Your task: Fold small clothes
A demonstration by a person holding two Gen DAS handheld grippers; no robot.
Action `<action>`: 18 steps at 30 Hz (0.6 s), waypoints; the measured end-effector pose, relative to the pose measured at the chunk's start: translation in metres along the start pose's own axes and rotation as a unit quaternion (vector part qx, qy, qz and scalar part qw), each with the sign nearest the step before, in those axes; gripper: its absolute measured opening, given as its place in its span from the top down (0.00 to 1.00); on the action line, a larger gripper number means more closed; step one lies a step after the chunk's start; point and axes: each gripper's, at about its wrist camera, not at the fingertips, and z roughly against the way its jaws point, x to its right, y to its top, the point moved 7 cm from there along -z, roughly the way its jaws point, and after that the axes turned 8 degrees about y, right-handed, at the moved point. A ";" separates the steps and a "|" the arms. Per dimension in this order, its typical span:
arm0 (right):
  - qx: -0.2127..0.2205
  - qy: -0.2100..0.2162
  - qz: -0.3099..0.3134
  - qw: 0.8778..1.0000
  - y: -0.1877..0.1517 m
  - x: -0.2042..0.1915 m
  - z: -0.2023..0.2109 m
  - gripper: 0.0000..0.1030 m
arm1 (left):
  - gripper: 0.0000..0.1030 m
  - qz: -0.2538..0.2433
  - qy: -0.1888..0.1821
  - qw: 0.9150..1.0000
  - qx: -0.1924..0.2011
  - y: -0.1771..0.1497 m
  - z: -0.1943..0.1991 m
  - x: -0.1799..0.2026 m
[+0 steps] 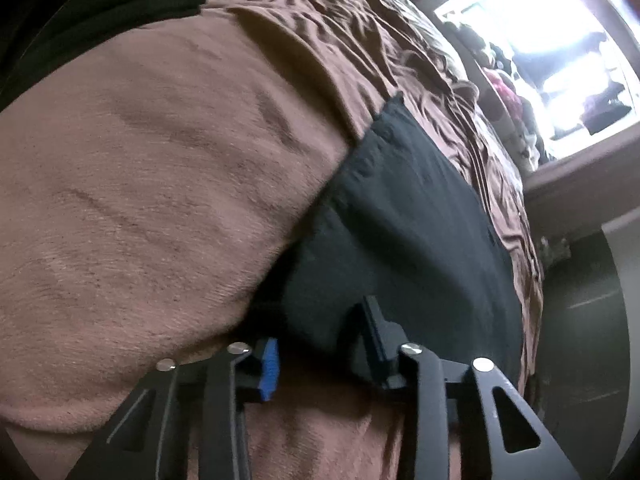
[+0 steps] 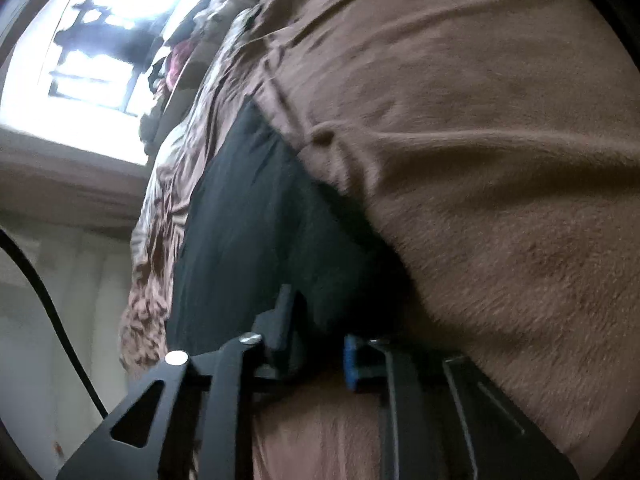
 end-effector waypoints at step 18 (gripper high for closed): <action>-0.004 0.004 0.051 0.999 0.001 -0.034 0.024 1.00 | 0.96 -0.020 -0.010 0.998 0.053 0.015 0.048 0.019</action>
